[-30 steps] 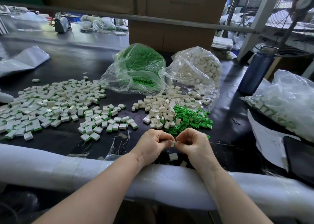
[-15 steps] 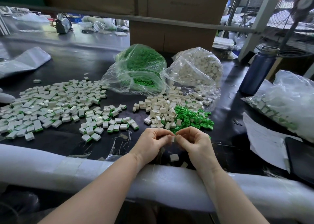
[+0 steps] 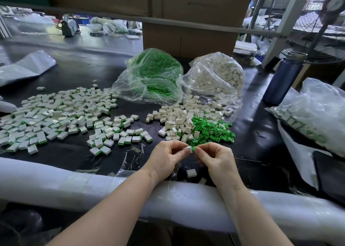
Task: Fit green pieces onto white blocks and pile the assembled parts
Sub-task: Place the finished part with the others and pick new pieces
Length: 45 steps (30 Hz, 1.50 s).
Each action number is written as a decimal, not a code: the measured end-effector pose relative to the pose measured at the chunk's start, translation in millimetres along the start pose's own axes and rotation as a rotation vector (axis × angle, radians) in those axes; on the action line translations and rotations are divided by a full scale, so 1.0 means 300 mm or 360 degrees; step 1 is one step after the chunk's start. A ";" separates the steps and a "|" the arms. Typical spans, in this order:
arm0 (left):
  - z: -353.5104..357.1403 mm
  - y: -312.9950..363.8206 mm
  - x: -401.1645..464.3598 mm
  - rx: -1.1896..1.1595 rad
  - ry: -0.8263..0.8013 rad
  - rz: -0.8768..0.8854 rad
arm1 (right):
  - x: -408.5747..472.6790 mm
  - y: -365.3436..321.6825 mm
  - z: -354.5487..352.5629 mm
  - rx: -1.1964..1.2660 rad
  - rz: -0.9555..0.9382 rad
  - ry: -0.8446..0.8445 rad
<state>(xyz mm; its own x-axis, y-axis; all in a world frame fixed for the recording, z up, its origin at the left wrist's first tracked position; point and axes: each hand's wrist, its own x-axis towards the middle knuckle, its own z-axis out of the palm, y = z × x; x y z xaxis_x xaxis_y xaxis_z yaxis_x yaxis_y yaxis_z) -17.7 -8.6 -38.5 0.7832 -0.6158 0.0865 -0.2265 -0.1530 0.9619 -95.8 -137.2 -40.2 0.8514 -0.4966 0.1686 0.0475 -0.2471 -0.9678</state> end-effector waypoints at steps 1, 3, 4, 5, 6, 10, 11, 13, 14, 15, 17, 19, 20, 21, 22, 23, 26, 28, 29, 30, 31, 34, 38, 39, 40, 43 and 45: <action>0.000 0.003 -0.002 0.0001 -0.0016 -0.0003 | 0.000 0.001 0.000 -0.0018 -0.0009 -0.0005; 0.000 0.004 -0.005 0.0041 -0.0059 -0.0017 | 0.001 0.004 0.001 -0.0059 -0.0005 -0.0013; -0.001 0.003 -0.004 0.0072 -0.0078 -0.0024 | 0.001 0.005 0.002 -0.0072 0.0009 -0.0020; -0.002 0.001 -0.003 0.0108 -0.0093 -0.0030 | 0.002 0.006 0.003 -0.0077 0.0025 -0.0029; -0.003 0.000 -0.003 0.0145 -0.0103 -0.0031 | 0.003 0.006 0.003 -0.0076 0.0040 -0.0042; -0.003 -0.003 -0.003 0.0267 -0.0141 -0.0027 | 0.004 0.002 0.000 -0.0094 0.0076 -0.0112; -0.003 -0.005 -0.002 0.0293 -0.0143 -0.0025 | 0.003 0.001 0.000 -0.0109 0.0080 -0.0130; -0.003 -0.007 -0.003 0.0331 -0.0148 -0.0016 | 0.002 0.002 -0.001 -0.0130 0.0093 -0.0156; -0.003 -0.007 -0.004 0.0346 -0.0153 -0.0010 | 0.001 0.003 -0.002 -0.0143 0.0100 -0.0165; -0.003 -0.007 -0.005 0.0360 -0.0159 -0.0001 | 0.002 0.004 -0.004 -0.0157 0.0106 -0.0171; -0.002 -0.006 -0.007 0.0383 -0.0167 0.0017 | 0.003 0.005 -0.007 -0.0173 0.0118 -0.0178; -0.001 -0.003 -0.007 0.0384 -0.0155 0.0027 | 0.004 0.007 -0.005 -0.0166 0.0124 -0.0167; 0.001 -0.001 -0.007 0.0370 -0.0146 0.0031 | 0.005 0.007 -0.002 -0.0153 0.0121 -0.0145; 0.003 0.001 -0.006 0.0349 -0.0138 0.0037 | 0.006 0.007 0.002 -0.0135 0.0111 -0.0111; 0.005 0.002 -0.006 0.0330 -0.0127 0.0044 | 0.006 0.007 0.004 -0.0122 0.0092 -0.0077; 0.007 0.002 -0.005 0.0322 -0.0111 0.0053 | 0.007 0.007 0.007 -0.0113 0.0070 -0.0050; 0.010 0.000 -0.004 0.0337 -0.0077 0.0075 | 0.005 0.007 0.005 -0.0059 0.0040 -0.0001; 0.010 -0.002 -0.004 0.0334 -0.0077 0.0076 | 0.004 0.010 0.000 -0.0016 0.0047 0.0022; 0.011 -0.004 -0.003 0.0331 -0.0072 0.0079 | 0.004 0.009 -0.001 -0.0006 0.0049 0.0030; 0.011 -0.004 -0.003 0.0324 -0.0064 0.0080 | 0.005 0.009 -0.001 0.0000 0.0049 0.0035; 0.011 -0.004 -0.003 0.0307 -0.0056 0.0075 | 0.005 0.009 0.000 0.0003 0.0048 0.0037; 0.011 -0.006 -0.001 0.0282 -0.0060 0.0042 | 0.005 0.009 0.001 -0.0018 0.0060 0.0009; 0.007 -0.011 -0.002 0.0299 -0.0101 0.0005 | 0.007 0.007 0.002 -0.0115 0.0111 -0.0072; 0.007 -0.012 -0.002 0.0310 -0.0110 0.0003 | 0.008 0.007 0.003 -0.0134 0.0126 -0.0088; 0.006 -0.014 -0.002 0.0330 -0.0119 0.0008 | 0.008 0.006 0.003 -0.0150 0.0139 -0.0101; 0.009 -0.016 0.000 0.0462 -0.0131 0.0069 | 0.007 0.006 -0.001 -0.0235 0.0145 -0.0141; 0.010 -0.017 0.001 0.0555 -0.0129 0.0115 | 0.007 0.006 -0.004 -0.0299 0.0135 -0.0167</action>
<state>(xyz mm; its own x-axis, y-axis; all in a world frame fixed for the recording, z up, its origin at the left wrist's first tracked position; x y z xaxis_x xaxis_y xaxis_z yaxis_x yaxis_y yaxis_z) -18.0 -10.3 -44.3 0.7125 -0.6919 0.1165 -0.4745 -0.3528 0.8065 -94.4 -139.7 -41.4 0.8984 -0.4353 0.0585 -0.1159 -0.3635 -0.9244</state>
